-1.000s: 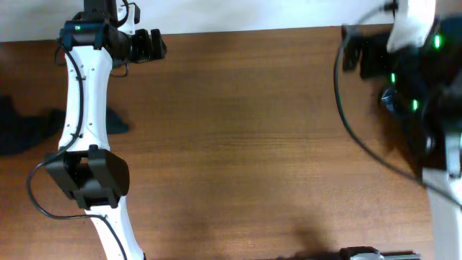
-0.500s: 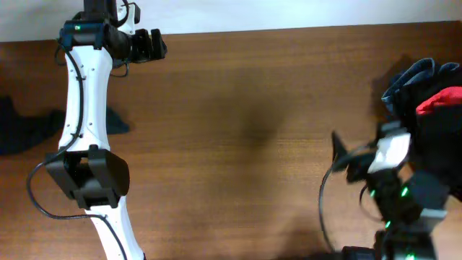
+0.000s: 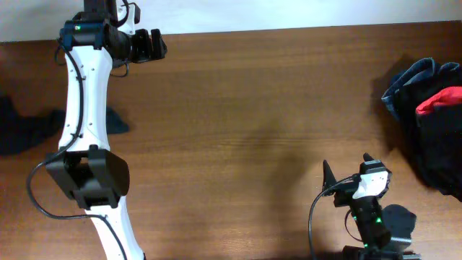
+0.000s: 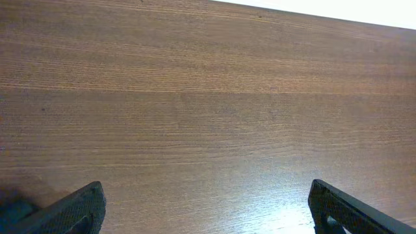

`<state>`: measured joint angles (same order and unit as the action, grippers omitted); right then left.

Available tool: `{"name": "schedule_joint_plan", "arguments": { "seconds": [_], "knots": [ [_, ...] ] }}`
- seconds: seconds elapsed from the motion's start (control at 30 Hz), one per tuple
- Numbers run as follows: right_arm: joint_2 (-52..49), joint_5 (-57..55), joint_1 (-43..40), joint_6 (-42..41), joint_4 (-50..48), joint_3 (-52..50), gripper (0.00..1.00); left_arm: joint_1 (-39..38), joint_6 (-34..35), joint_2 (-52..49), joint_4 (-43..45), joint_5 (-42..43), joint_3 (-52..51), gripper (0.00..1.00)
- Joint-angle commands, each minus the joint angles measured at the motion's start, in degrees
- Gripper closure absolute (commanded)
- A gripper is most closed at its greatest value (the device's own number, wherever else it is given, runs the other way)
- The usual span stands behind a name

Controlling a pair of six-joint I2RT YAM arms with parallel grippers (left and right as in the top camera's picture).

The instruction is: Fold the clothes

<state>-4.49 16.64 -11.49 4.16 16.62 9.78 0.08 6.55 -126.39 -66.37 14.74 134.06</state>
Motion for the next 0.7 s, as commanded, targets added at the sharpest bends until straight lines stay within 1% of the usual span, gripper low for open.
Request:
{"name": "schedule_joint_plan", "arguments": {
  "seconds": [0.0, 0.03, 0.13, 0.67],
  "knots": [
    [1.81, -4.11, -0.55, -6.56, -0.37, -2.67, 0.01, 0.09, 0.28, 0.07, 0.13, 0.48, 0.83, 0.01],
    [2.27, -5.16, -0.55, -7.85, -1.27, -4.0, 0.01, 0.09, 0.28, 0.07, 0.13, 0.48, 0.83, 0.01],
    [2.69, -5.99, -0.55, -7.37, -2.99, -5.51, 0.02, 0.09, 0.28, 0.07, 0.13, 0.48, 0.83, 0.01],
    [4.31, -5.97, -0.55, -6.99, -3.15, -5.51, 0.01, 0.09, 0.28, 0.07, 0.13, 0.48, 0.83, 0.01]
  ]
}}
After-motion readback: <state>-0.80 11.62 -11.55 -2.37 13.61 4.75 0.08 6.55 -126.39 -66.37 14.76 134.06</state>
